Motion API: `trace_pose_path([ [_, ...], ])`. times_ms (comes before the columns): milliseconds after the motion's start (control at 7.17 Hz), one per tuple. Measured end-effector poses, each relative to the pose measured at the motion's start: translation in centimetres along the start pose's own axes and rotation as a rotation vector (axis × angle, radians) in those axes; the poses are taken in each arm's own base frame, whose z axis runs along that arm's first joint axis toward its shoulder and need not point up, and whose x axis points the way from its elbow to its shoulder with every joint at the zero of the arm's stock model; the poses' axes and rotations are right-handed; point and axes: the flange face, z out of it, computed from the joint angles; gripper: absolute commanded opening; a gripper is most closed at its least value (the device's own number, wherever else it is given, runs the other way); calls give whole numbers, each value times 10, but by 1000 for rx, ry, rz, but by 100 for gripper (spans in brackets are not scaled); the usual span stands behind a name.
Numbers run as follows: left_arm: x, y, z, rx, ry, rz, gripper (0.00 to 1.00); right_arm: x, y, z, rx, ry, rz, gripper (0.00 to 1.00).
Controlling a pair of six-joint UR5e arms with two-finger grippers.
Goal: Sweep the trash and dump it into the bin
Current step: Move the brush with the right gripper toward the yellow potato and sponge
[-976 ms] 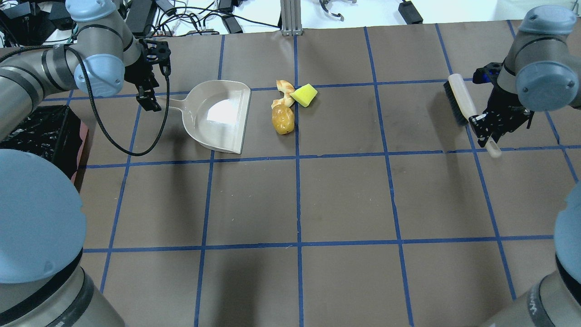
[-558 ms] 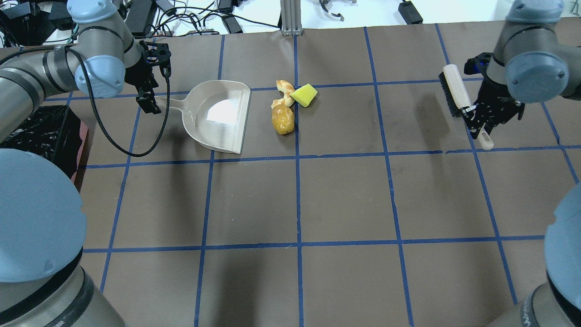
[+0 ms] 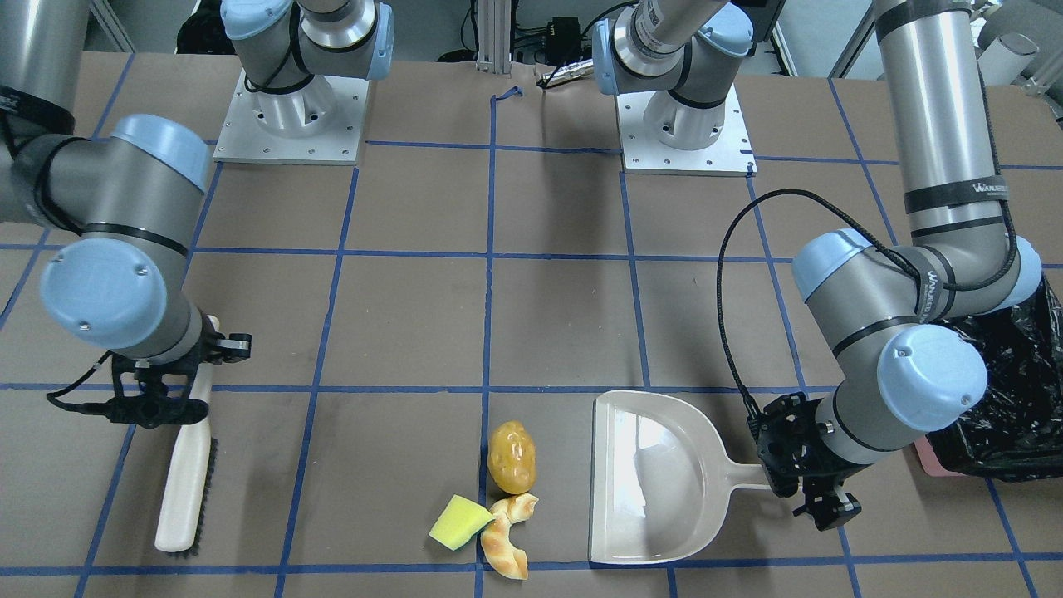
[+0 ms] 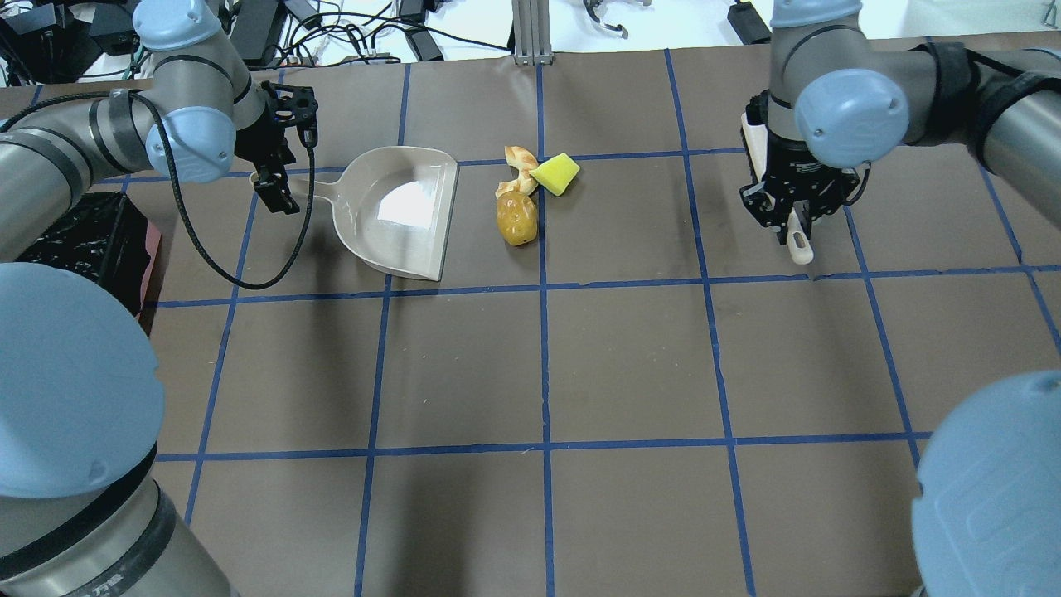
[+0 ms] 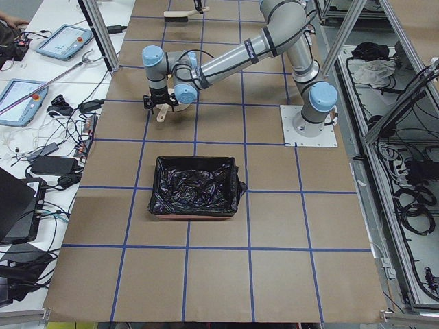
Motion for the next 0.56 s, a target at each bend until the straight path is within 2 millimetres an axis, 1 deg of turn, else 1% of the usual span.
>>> trace_pose_path([
  [139,0,0,2,1,3,6,80,-27,1,-6,-1,-1,30,19],
  [279,1,0,3,2,7,9,67,-49,1,-9,-8,-4,48,19],
  [558,1,0,5,3,14,12,53,-98,2,-18,-44,-21,51,19],
])
